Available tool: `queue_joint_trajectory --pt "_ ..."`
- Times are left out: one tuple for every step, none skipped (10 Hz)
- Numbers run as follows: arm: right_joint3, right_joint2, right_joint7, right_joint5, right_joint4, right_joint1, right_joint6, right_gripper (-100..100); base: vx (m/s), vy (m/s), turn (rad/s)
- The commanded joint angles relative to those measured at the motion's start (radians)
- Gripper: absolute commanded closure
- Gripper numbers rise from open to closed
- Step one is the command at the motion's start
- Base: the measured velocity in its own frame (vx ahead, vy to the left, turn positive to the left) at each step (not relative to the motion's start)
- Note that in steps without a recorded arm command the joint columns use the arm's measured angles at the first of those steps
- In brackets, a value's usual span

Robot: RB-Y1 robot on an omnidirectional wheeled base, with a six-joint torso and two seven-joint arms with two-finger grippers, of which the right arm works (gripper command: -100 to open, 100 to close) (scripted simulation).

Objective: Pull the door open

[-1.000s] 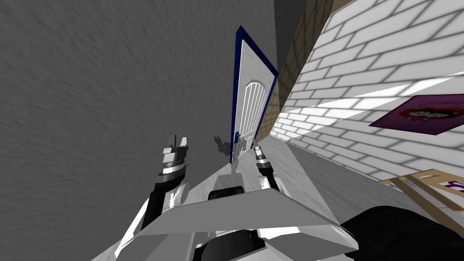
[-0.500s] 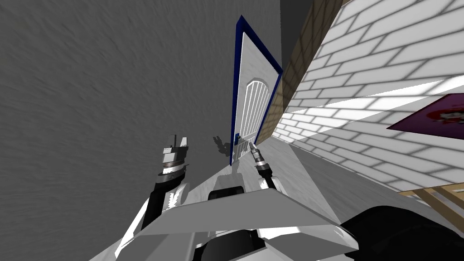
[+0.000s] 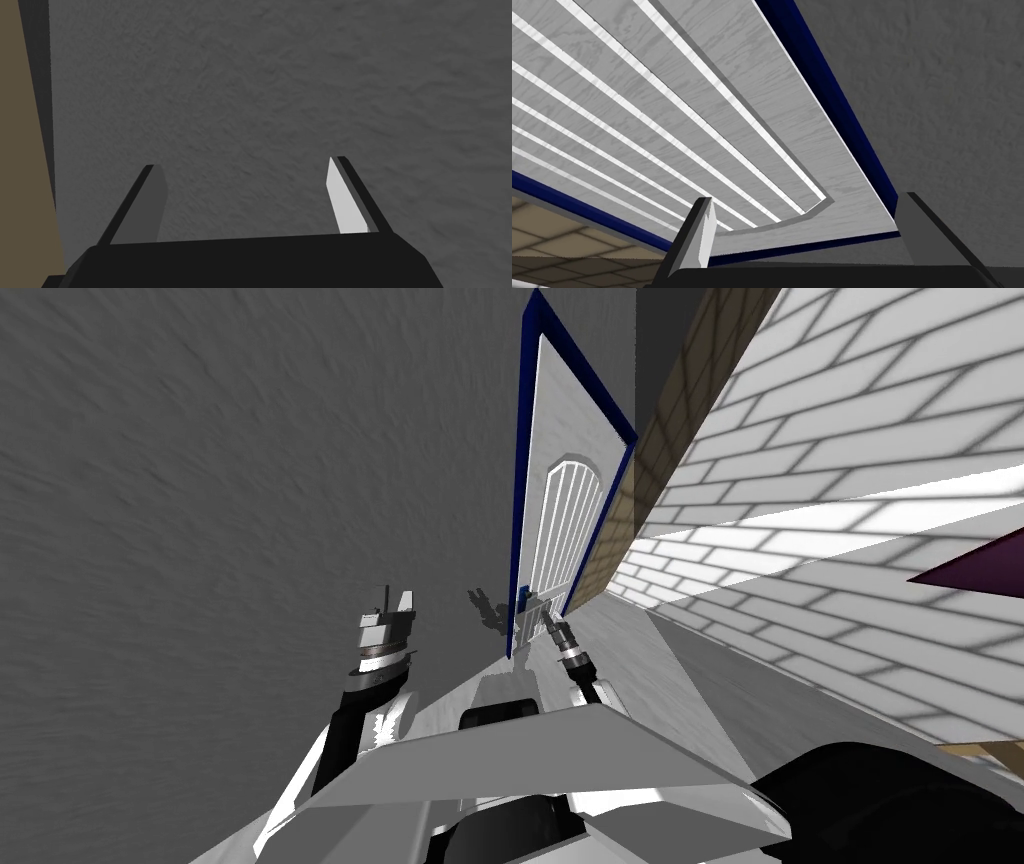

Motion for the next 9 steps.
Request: queue_joint_trajectory --pt "-0.006 0.004 0.031 0.047 0.027 0.001 -0.015 -100 0.096 -0.067 0.071" --pt "-0.008 0.007 0.048 0.076 0.041 0.002 -0.022 -100 0.09 -0.068 0.057" --pt "-0.01 0.01 0.065 0.104 0.056 0.002 -0.029 -100 0.094 -0.073 0.066" --pt "-0.012 0.013 0.081 0.132 0.07 0.003 -0.036 -100 0.095 -0.064 0.06" --pt "-0.015 0.016 0.097 0.159 0.084 0.004 -0.043 -100 0.077 -0.068 0.057" --pt "-0.017 0.019 0.113 0.186 0.098 0.004 -0.049 -100 0.079 -0.077 0.051" --pt "-0.019 0.022 0.129 0.211 0.111 0.005 -0.056 -100 0.082 -0.074 0.07" --pt "-0.021 0.026 0.143 0.236 0.123 0.005 -0.062 -100 0.091 -0.065 0.054" --pt "-0.023 0.029 0.158 0.26 0.136 0.006 -0.068 -100 0.091 -0.069 0.04"
